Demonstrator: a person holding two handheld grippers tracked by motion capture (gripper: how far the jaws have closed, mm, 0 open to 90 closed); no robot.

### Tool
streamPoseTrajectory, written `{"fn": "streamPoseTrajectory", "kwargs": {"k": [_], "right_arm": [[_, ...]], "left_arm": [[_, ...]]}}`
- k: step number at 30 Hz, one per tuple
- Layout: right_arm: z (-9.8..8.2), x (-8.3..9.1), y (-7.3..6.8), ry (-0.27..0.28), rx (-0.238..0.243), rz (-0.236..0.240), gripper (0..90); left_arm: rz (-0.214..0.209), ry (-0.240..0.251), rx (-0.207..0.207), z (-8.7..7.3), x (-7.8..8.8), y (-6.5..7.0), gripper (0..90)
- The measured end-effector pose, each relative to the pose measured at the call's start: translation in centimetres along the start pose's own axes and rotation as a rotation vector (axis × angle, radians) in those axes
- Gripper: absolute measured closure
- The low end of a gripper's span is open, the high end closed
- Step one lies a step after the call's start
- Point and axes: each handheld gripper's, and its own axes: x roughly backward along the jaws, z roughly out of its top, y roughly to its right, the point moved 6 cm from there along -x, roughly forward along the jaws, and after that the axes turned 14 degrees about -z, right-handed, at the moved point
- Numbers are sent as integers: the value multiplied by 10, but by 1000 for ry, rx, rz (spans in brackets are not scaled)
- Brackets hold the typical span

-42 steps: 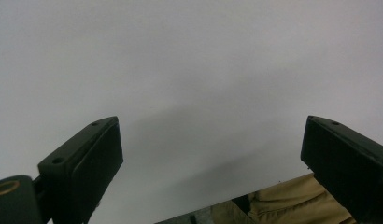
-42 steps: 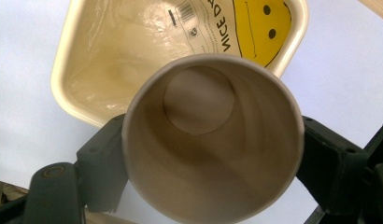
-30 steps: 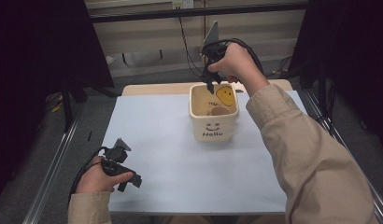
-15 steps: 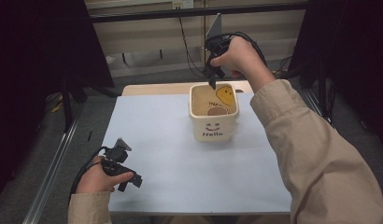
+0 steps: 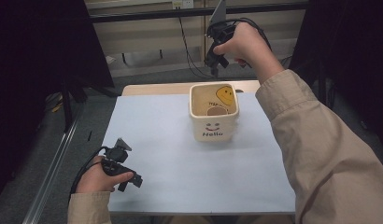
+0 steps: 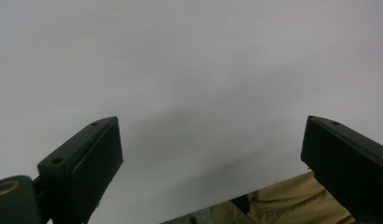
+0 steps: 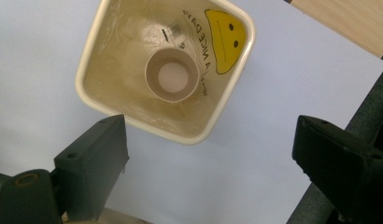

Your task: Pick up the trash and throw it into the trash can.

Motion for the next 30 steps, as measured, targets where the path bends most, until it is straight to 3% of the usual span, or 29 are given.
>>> {"fn": "streamPoseTrajectory", "kwargs": {"k": [10, 18, 30], "right_arm": [[-2, 22, 11, 26, -13, -9, 100], [-7, 19, 11, 29, -9, -15, 93], [-43, 6, 25, 24, -32, -25, 70]], "left_arm": [[-6, -3, 3, 0, 0, 0, 53], [0, 2, -7, 0, 1, -1, 53], [-9, 3, -8, 3, -1, 4, 52]]}}
